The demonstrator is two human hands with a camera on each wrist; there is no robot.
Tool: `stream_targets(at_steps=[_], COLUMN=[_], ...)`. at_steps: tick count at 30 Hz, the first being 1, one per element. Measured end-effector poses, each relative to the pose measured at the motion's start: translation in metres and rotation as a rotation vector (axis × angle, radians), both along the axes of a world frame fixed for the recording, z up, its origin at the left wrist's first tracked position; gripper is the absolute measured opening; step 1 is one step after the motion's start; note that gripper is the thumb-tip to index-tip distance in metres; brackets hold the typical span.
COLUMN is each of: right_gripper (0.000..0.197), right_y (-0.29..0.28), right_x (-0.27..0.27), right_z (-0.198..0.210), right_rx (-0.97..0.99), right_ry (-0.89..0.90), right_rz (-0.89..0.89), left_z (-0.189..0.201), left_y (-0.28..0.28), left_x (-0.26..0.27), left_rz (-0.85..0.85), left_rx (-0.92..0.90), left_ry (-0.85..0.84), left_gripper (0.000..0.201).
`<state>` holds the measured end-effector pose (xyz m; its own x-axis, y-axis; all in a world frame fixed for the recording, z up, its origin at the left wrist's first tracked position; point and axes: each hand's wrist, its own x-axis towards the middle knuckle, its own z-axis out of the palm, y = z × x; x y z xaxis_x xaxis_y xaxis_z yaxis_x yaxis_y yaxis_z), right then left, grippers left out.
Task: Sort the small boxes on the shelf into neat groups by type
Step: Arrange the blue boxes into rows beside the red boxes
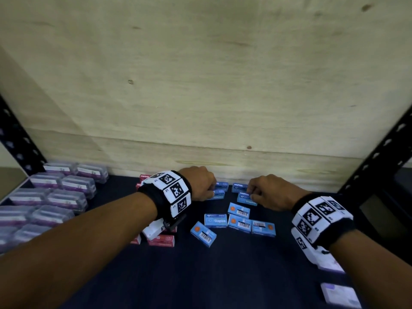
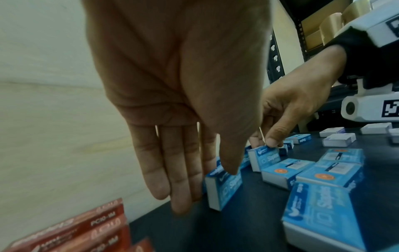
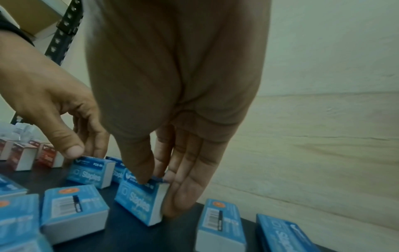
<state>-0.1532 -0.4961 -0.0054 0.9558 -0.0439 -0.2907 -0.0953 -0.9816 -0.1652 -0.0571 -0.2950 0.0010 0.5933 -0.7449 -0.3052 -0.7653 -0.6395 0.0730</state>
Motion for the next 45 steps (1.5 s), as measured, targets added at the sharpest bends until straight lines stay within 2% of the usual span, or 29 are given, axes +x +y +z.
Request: stream_targets(at_steps=[13, 23, 28, 32, 35, 40, 45], right_gripper=[0.015, 0.013, 0.012, 0.010, 0.014, 0.032, 0.038], right_y=[-0.009, -0.001, 0.001, 0.008, 0.016, 0.024, 0.031], right_x=[-0.002, 0.006, -0.001, -0.010, -0.014, -0.020, -0.021], right_z=[-0.001, -0.002, -0.001, 0.004, 0.003, -0.001, -0.007], right_rx=[0.008, 0.011, 0.024, 0.051, 0.037, -0.051, -0.113], right_ry=[-0.041, -0.054, -0.115, -0.051, -0.007, 0.044, 0.089], right_rz=[-0.008, 0.005, 0.002, 0.038, 0.034, 0.036, 0.033], left_z=[0.002, 0.002, 0.006, 0.014, 0.013, 0.007, 0.004], left_y=[-0.005, -0.010, -0.005, -0.001, 0.003, 0.008, 0.009], left_x=[0.002, 0.000, -0.002, -0.011, -0.021, -0.032, -0.042], left_rz=[-0.026, -0.027, -0.016, -0.035, -0.054, -0.082, -0.121], left_rx=[0.015, -0.015, -0.043, -0.037, 0.010, 0.116, 0.138], left_ry=[-0.064, -0.068, -0.129, -0.028, 0.052, 0.074, 0.061], left_gripper=[0.021, 0.026, 0.027, 0.021, 0.027, 0.044, 0.040])
